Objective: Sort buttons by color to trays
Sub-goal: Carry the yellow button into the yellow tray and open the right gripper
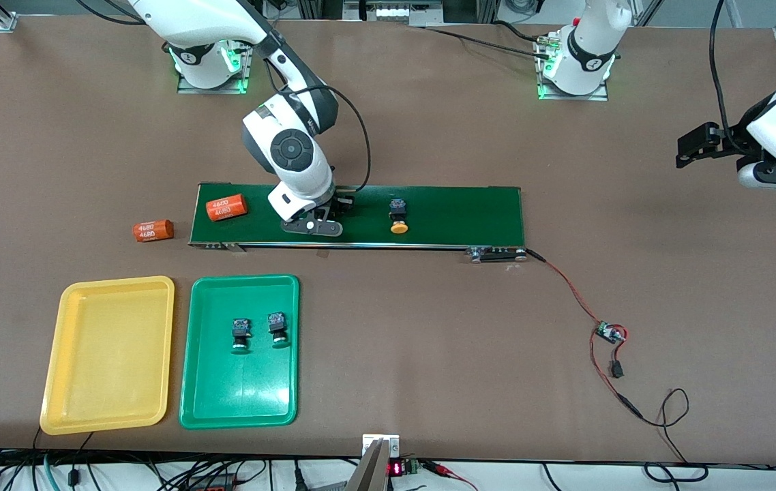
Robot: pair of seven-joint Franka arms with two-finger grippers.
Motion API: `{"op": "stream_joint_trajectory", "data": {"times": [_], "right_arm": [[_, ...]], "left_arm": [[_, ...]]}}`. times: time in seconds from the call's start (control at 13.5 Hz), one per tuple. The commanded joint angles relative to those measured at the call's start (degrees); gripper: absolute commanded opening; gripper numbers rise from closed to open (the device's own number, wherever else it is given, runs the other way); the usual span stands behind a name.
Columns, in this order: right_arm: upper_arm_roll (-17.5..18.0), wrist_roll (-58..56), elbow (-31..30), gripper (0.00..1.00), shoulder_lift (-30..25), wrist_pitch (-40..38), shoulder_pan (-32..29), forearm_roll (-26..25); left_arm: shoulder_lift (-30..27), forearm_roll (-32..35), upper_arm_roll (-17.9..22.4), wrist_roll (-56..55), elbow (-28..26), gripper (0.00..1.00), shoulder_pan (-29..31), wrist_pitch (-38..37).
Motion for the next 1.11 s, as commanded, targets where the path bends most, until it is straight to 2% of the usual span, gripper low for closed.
{"op": "stream_joint_trajectory", "data": {"times": [0.0, 0.3, 0.52, 0.67, 1.04], "right_arm": [[-0.5, -0.7, 0.9, 0.2, -0.4, -0.4, -0.2, -0.8], [-3.7, -1.1, 4.4, 0.14, -2.1, -1.4, -1.4, -0.7], [-10.4, -4.7, 8.3, 0.13, -1.9, -2.6, -2.5, -0.7], [-13.4, -12.1, 9.6, 0.13, -1.3, -2.7, -5.0, -0.8], [-16.2, -35.2, 12.6, 0.13, 1.4, -2.6, -13.2, -0.9]], "left_arm": [[0.7, 0.0, 0.0, 0.3, 1.8, 1.0, -0.4, -0.9], [0.7, 0.5, 0.0, 0.3, 1.9, 1.0, -0.4, -0.9], [0.7, 0.7, 0.0, 0.3, 1.9, 1.0, -0.4, -1.1], [0.7, 0.7, 0.0, 0.3, 1.9, 1.0, -0.4, -1.1], [0.6, 0.7, -0.1, 0.3, 1.8, 1.0, -0.2, -1.3]]}}
